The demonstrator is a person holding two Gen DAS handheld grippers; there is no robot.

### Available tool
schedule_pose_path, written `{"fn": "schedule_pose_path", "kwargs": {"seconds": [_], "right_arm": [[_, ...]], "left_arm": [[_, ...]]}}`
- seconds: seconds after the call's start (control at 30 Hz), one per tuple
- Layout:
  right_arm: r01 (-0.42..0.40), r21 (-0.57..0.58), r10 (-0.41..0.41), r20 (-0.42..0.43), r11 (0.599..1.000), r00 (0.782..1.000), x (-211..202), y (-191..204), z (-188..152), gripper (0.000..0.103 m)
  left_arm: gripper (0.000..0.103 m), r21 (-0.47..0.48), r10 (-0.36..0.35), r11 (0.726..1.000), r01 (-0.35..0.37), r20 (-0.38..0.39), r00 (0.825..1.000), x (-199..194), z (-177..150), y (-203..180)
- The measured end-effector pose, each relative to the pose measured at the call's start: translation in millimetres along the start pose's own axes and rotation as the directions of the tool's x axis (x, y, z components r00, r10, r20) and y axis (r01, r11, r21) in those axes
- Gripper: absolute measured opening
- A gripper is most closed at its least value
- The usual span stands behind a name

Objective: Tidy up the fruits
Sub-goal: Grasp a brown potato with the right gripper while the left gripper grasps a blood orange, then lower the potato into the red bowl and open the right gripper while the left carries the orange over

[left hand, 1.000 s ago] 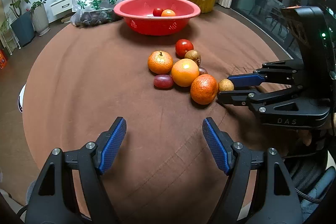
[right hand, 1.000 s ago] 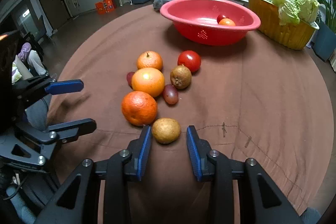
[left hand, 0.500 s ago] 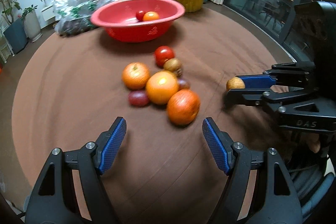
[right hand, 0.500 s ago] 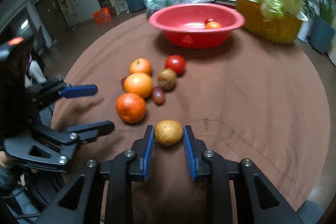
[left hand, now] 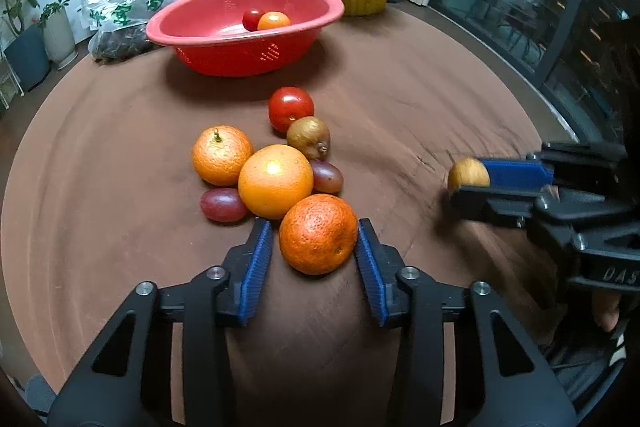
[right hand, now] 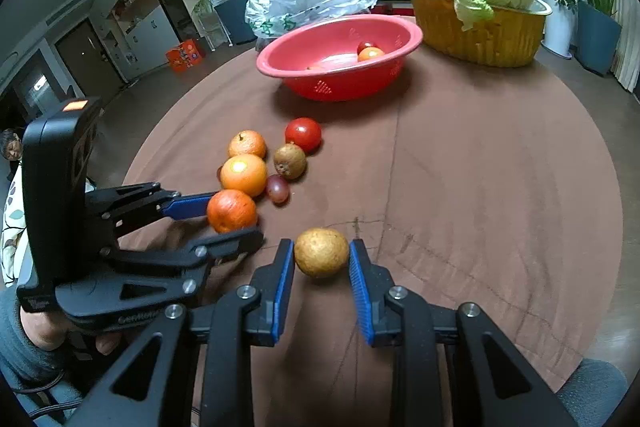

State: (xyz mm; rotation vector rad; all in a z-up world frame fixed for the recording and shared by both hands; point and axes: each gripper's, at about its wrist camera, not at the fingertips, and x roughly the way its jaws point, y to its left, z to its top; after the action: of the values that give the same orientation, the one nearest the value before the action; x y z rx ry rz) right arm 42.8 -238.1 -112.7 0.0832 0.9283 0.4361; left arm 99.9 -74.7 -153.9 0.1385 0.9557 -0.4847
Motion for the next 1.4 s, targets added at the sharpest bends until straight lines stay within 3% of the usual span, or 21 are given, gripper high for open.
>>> {"fn": "schedule_pose_path", "kwargs": {"seconds": [0.03,0.67,0.83,1.07,1.4], "right_arm": [[-0.002,0.001,0.002,0.001,1.000,1.000,-0.5,-0.3,-0.7,0.030],[0.012,0.058,-0.012,0.008,0.998,1.000,-2.5,-16.4,10.4,0.030],[0.023,0.065,-0.025,0.024,0.998,0.999,-3.2,-23.3,28.9,0.030],[0.014,0.085,-0.021,0.082,0.996,0.996,-3.0,-33.7,86.6,0.030],[0.060,-0.011,-0.059,0.065,0.998,0.996,40.9,-26.4,157.7,0.030]], "left_arm": [[0.033,-0.002,-0.005,1.000,0.005,0.002,1.000,-0.1,0.2,0.8],[0.033,-0.049,-0.089,0.995,0.091,0.039,0.995,-39.1,-9.1,15.3],[0.033,-0.074,-0.052,0.996,0.059,0.090,0.995,-48.7,15.4,42.1],[0.033,-0.041,-0.003,0.999,0.010,0.152,0.988,-43.9,76.6,66.7],[0.033,0.007,0.034,0.999,-0.035,0.132,0.991,3.8,144.8,75.1]]}}
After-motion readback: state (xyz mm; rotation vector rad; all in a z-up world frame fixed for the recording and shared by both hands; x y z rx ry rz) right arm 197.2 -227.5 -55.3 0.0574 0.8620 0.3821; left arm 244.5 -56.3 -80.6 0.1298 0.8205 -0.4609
